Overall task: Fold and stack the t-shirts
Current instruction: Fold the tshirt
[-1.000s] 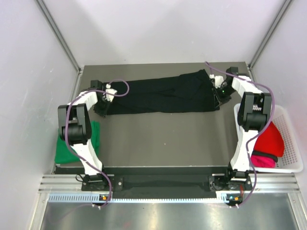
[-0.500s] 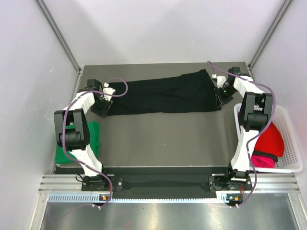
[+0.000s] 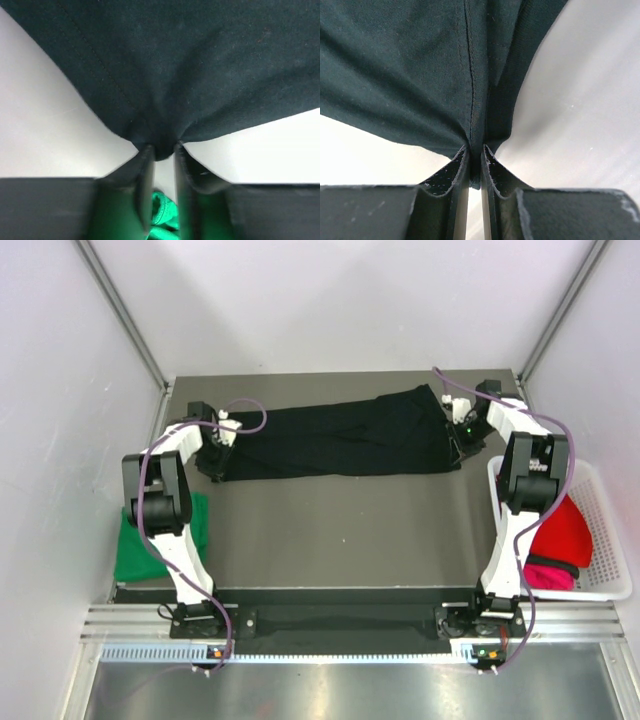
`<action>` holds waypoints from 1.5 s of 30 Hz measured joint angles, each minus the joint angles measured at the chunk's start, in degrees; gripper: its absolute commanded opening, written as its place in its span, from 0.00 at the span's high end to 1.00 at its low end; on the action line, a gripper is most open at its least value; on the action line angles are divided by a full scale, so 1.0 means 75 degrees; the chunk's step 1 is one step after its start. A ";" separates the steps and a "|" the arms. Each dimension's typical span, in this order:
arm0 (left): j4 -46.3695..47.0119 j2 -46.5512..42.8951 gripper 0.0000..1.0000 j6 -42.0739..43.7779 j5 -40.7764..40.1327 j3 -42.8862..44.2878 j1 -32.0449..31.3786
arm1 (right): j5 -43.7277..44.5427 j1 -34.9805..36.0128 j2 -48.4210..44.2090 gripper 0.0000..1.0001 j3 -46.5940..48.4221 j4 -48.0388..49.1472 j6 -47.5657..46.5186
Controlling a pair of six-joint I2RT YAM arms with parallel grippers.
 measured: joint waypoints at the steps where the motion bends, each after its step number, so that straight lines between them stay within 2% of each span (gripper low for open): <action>1: -0.0003 0.0017 0.79 -0.0020 0.0000 0.0006 0.0000 | -0.0009 0.0000 0.0000 0.86 0.0000 0.0003 0.0000; 2: -0.0003 0.0017 0.82 -0.0041 0.0000 0.0006 -0.0003 | -0.0012 0.0000 0.0000 0.86 0.0000 0.0003 0.0000; 3: 0.0003 0.0017 0.94 -0.0058 0.0000 0.0006 -0.0003 | -0.0015 0.0000 0.0000 0.87 -0.0003 0.0003 0.0000; 4: 0.0009 0.0017 1.00 -0.0082 -0.0006 0.0006 -0.0003 | -0.0015 0.0000 0.0000 0.87 -0.0003 0.0003 0.0000; 11: 0.0058 0.0009 1.00 0.0032 -0.0035 -0.0047 -0.0003 | -0.0017 -0.0012 0.0000 0.94 -0.0003 0.0052 0.0137; 30: -0.0181 -0.1096 1.00 0.0656 -0.0029 -0.1376 0.0000 | -0.0152 -0.0256 0.0271 0.96 0.0306 0.0076 0.0860; 31: -0.0303 -0.1151 0.95 0.0702 0.0029 -0.1378 0.0000 | -0.0149 -0.0259 0.0297 0.96 0.0356 0.0082 0.0877; 34: -0.0775 -0.1253 0.69 0.0816 0.0245 -0.1256 0.0015 | -0.0149 -0.0280 0.0402 0.92 0.0507 0.0087 0.0973; 37: -0.1279 -0.1323 0.56 0.0784 0.0484 -0.0903 0.0090 | -0.0152 -0.0294 0.0425 0.91 0.0557 0.0140 0.1023; 41: -0.1492 -0.1431 0.49 0.0481 0.0676 0.0134 0.0265 | -0.0166 -0.0300 0.0440 0.89 0.0562 0.0184 0.1125; 45: -0.1343 -0.1186 0.48 0.0058 0.0697 0.1501 0.0370 | -0.0210 -0.0306 0.0498 0.89 0.0644 0.0207 0.1157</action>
